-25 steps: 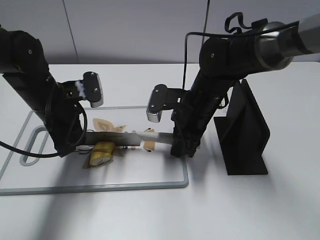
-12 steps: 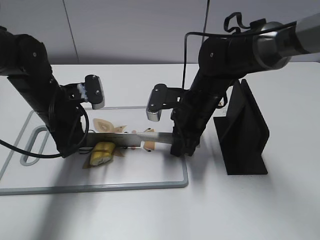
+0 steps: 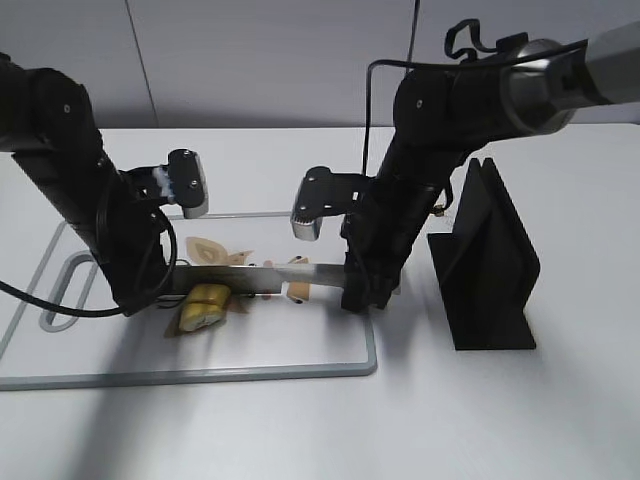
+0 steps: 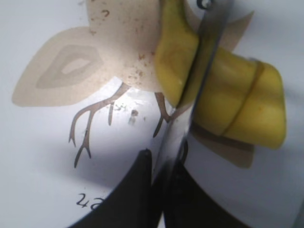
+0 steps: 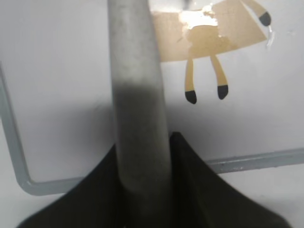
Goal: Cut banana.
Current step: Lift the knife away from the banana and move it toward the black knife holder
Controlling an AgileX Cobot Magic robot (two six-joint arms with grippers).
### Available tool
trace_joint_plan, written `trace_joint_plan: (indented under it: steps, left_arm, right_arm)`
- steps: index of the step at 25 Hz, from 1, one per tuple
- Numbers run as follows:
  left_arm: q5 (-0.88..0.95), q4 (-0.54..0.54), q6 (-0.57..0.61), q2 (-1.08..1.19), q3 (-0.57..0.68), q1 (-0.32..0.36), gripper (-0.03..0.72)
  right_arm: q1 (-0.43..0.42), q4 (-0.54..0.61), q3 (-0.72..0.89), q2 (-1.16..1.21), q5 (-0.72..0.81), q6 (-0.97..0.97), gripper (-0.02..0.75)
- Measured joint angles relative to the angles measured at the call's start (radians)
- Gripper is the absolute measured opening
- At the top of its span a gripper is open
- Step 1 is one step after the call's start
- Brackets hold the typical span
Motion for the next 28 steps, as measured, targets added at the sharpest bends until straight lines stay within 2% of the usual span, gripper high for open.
trace_joint_plan:
  steps: [7,16,28]
  left_arm:
    - [0.046,-0.009,-0.005,-0.084,0.019,-0.002,0.028]
    - [0.052,0.018,-0.005,-0.225,0.020,-0.003,0.019]
    - [0.086,0.021,-0.005,-0.290,0.020,-0.005,0.017]
  right_arm:
    - [0.000,-0.017,-0.052,-0.036,0.108,0.001,0.190]
    - [0.000,-0.031,-0.068,-0.132,0.116,0.001,0.190]
    - [0.002,-0.034,-0.068,-0.180,0.140,0.001,0.190]
